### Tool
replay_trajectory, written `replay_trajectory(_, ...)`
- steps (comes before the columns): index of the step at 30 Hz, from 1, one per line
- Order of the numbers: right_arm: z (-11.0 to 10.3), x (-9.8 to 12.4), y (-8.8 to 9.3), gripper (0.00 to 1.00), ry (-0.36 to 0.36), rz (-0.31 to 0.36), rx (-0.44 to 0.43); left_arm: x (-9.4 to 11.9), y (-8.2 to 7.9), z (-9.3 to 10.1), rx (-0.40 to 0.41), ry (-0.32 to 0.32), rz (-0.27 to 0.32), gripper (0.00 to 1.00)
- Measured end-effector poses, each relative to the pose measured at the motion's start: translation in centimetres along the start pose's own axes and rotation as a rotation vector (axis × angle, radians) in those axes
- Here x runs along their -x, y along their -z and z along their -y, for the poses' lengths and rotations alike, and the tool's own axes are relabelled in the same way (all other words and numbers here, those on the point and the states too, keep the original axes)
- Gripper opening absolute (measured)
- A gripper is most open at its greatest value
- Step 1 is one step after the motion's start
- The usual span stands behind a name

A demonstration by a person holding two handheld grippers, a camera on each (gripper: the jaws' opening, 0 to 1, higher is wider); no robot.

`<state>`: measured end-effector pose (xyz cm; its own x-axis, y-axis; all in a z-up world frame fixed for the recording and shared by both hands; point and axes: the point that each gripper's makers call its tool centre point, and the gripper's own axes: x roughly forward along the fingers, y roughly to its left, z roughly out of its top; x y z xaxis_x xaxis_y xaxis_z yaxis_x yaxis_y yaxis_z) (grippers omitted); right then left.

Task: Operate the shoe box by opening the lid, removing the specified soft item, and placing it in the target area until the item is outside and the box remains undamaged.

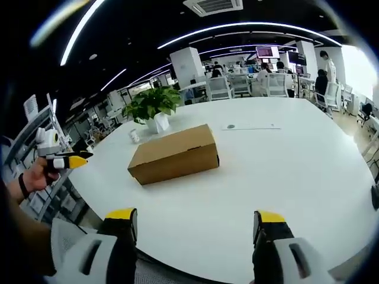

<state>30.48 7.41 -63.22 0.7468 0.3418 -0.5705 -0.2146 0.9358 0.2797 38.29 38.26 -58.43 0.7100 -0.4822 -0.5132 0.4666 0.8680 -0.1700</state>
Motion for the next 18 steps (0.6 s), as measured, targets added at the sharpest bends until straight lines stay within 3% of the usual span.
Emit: replay_trajectory(18, -0.62, -0.42, -0.3, 0.79, -0.021, -0.003, 0.022, -0.41, -0.38, 0.15, -0.003, 0.011, 0.01, 0.8)
